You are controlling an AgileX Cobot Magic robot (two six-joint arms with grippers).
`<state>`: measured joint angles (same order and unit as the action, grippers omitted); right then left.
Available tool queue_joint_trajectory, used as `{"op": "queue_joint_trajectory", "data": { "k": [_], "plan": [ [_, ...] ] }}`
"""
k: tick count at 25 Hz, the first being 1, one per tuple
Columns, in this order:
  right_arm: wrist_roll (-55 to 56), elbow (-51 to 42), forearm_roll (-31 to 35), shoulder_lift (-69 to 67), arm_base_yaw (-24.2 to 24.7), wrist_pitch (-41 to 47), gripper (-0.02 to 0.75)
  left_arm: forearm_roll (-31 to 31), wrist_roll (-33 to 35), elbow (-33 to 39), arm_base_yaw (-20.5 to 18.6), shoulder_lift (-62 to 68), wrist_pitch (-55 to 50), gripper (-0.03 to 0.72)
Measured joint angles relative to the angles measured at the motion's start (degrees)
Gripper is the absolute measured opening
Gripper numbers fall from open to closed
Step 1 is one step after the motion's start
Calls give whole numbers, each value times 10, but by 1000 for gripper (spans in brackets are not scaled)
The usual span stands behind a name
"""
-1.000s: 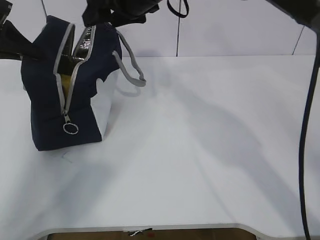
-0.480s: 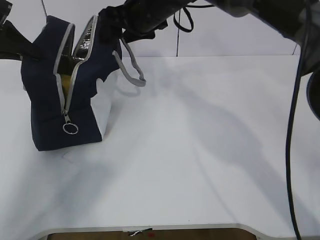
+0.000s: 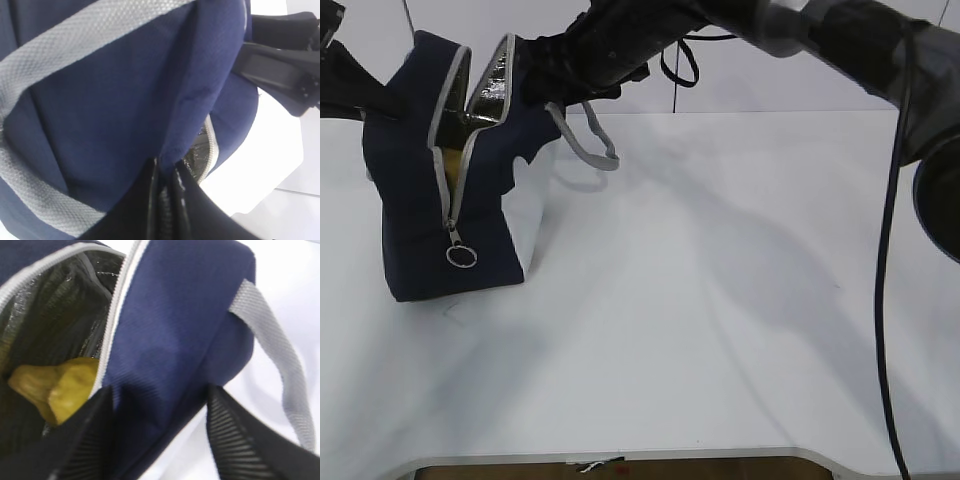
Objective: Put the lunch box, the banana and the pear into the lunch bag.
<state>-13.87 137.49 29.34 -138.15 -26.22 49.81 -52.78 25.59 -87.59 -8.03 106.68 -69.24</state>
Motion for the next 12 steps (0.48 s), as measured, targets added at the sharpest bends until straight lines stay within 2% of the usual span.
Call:
{"op": "queue_joint_trajectory", "data": {
  "k": [3,6,8,12],
  "plan": [
    [0,0,15,0,0,0,297,-1,0,0,0,0,0,13],
    [0,0,17,-1,0,9,71,-9,0,0,0,0,0,13],
    [-9,0,17,-1,0,26,29,-12,-1,0,0,0,0,13],
    [-21,0,3,6,6,88,20,-19,-1,0,5,0,0,13]
  ]
}}
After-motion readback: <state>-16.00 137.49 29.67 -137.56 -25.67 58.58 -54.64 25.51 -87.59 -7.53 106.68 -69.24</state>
